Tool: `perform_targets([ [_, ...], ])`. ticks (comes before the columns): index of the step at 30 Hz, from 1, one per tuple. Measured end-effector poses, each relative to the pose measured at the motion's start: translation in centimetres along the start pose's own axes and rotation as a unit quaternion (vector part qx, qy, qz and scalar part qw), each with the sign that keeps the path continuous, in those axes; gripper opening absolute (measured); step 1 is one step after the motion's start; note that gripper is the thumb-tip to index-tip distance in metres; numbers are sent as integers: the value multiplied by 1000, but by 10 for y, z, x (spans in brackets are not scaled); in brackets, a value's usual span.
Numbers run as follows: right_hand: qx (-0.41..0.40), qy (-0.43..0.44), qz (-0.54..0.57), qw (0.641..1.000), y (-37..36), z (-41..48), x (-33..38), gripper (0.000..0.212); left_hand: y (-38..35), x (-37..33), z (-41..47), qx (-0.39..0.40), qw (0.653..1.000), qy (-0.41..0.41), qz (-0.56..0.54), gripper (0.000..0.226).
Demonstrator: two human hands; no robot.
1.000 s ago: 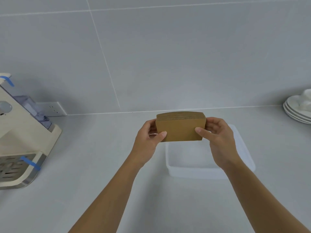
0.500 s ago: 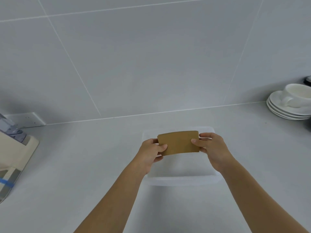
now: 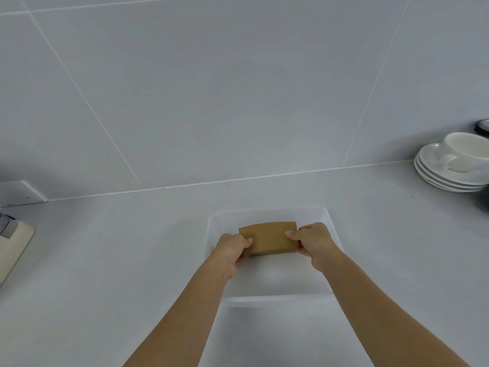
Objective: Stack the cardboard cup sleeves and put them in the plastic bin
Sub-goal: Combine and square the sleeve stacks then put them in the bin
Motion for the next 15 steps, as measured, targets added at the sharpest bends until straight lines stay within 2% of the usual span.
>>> perform_targets([
  [4,-7,-1,-27,1000,-8,5,-2,16,5,-3,5,-19,1000,-1,-6,35],
  [7,-11,4,-40,999,-8,6,-2,15,7,-4,8,-35,999,-12,-4,31],
  [11,-23,8,-75,997,-8,4,-3,37,9,-4,8,-51,998,-26,2,16],
  [15,-26,21,-109,993,-9,0,0,43,7,-7,8,-49,998,-37,20,27],
])
Point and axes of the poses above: each hand's wrist, its own z-axis towards the middle knuckle, its own y-axis out of the back of the hand, x = y × z, the point moved 9 cm from there along z, towards the middle knuckle, and after that the axes turned 2 degrees about -z, right-handed, at the moved point
